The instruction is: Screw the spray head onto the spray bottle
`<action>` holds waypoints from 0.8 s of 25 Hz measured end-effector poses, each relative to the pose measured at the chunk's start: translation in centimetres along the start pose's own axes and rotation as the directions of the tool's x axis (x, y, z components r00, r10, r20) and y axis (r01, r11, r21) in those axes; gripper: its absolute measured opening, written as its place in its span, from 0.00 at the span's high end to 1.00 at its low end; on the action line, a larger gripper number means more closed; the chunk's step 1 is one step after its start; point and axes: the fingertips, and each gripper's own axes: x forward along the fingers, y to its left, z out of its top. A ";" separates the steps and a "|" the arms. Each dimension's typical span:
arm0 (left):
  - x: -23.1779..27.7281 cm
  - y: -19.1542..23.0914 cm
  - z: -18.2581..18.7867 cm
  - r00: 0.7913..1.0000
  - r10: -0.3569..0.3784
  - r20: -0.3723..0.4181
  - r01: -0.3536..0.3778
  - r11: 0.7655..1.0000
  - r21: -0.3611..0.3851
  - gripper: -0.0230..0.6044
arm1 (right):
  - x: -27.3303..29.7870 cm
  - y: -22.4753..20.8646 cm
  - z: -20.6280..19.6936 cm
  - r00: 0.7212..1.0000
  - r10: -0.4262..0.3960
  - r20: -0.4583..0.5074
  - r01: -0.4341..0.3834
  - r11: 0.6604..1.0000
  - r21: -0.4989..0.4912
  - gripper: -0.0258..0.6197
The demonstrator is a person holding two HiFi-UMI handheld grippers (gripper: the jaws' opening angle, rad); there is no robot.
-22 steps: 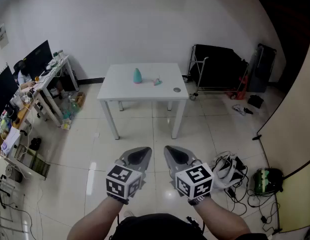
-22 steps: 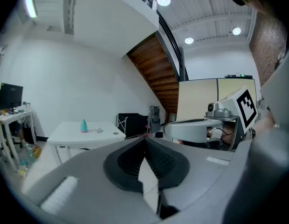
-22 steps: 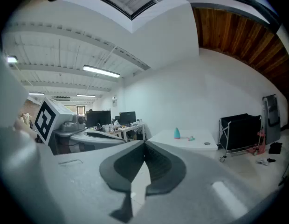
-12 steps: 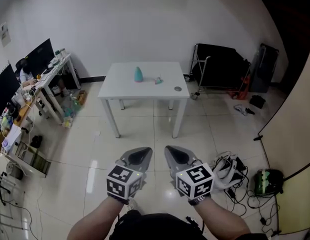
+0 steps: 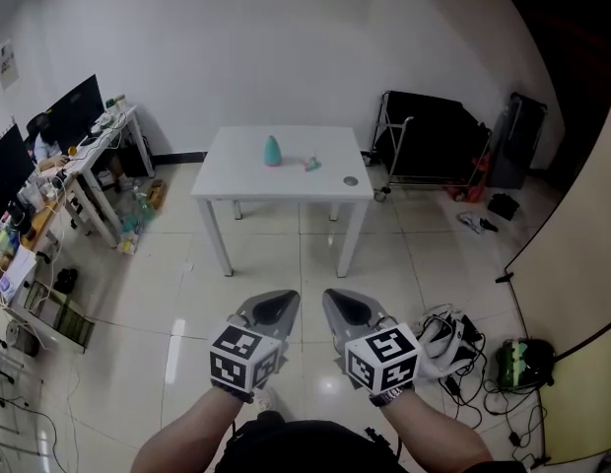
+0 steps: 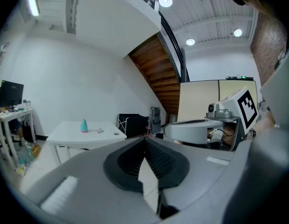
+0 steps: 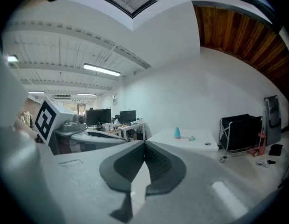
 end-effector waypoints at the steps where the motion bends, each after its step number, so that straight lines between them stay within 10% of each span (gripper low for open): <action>1: 0.1 0.4 0.1 1.000 -0.004 0.003 0.004 1.000 0.000 0.94 | 0.4 0.0 0.1 1.000 -0.004 -0.001 0.004 1.000 -0.002 0.97; 20: 3.2 12.0 3.0 0.997 -0.073 0.017 0.073 0.997 -0.008 0.94 | 12.2 -0.6 2.8 0.997 -0.067 -0.024 0.067 0.998 -0.012 0.97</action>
